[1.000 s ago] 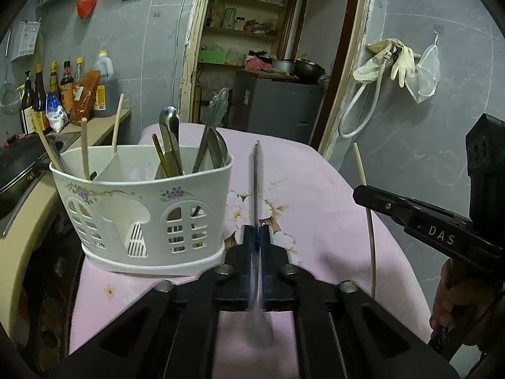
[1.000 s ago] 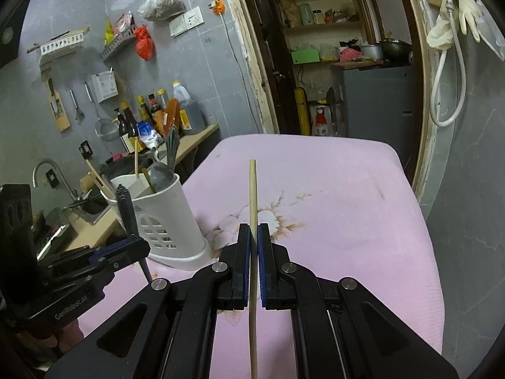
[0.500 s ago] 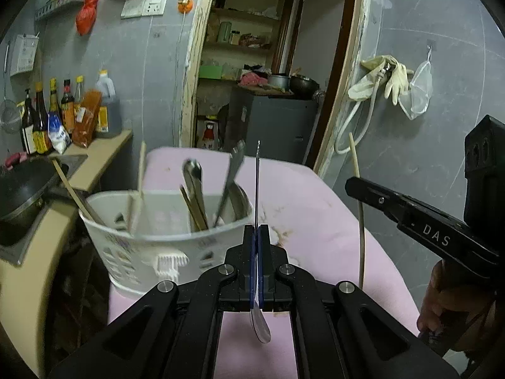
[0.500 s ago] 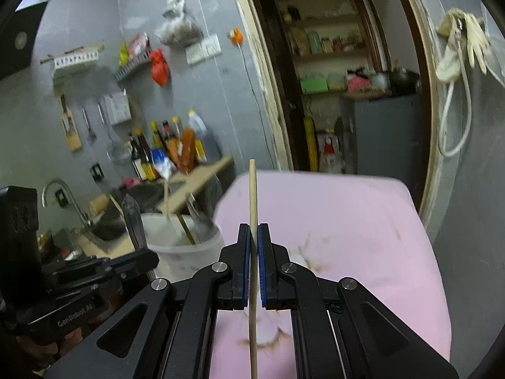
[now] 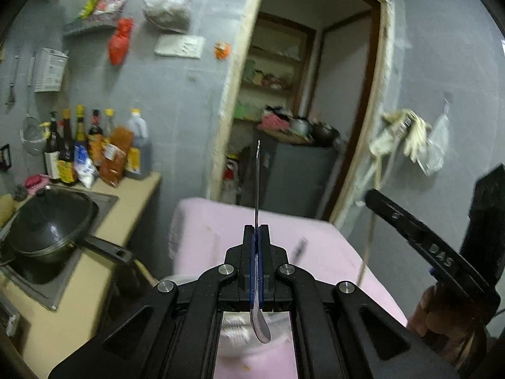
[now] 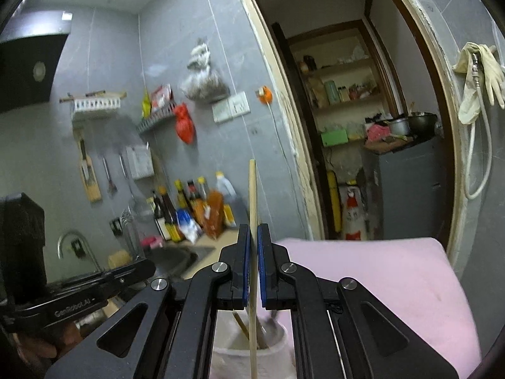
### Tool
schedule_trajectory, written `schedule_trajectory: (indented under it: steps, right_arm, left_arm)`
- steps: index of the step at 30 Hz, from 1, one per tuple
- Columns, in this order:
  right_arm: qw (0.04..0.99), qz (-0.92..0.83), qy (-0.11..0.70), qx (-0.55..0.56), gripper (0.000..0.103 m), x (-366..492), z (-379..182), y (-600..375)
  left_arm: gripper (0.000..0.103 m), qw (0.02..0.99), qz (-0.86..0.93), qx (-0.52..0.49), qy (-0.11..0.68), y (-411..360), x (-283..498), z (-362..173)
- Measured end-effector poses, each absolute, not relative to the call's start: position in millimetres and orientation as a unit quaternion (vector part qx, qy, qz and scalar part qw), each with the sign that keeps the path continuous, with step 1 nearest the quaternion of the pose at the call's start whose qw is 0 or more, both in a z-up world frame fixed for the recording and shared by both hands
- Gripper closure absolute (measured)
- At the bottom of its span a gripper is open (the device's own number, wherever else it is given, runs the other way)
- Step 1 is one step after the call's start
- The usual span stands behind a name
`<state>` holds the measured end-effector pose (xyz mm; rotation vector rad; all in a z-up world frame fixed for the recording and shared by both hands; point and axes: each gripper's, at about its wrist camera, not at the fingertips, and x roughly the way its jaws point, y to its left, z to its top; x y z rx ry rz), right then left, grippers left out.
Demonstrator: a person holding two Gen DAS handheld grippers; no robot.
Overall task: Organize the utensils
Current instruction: 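Lift the spoon and chopstick and carry both over the white caddy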
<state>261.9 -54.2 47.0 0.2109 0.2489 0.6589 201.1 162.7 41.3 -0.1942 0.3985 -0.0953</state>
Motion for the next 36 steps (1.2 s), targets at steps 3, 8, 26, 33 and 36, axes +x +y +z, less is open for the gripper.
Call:
schedule_trajectory:
  steps: [3,8,26,33,36]
  right_arm:
    - [0.932,0.326,0.110,0.117,0.100,267,52,-45]
    - [0.935,0.314,0.103,0.125,0.100,283,48,-29]
    - [0.945,0.286,0.137,0.081,0.100,301,13,-5]
    - [0.941,0.290,0.161,0.068,0.099,296,3,-2]
    - [0.939,0.292,0.171,0.062,0.099,293,0,0]
  left_arm:
    - [0.103,0.977,-0.021,-0.110,0.181,187,207,45]
    - [0.103,0.977,0.008,-0.124,0.172,215,221,39]
    - [0.103,0.976,-0.002,-0.081,0.205,203,238,0]
    - [0.103,0.971,-0.005,-0.088,0.224,203,243,-8]
    - [0.103,0.967,-0.013,-0.099,0.233,204,242,-9]
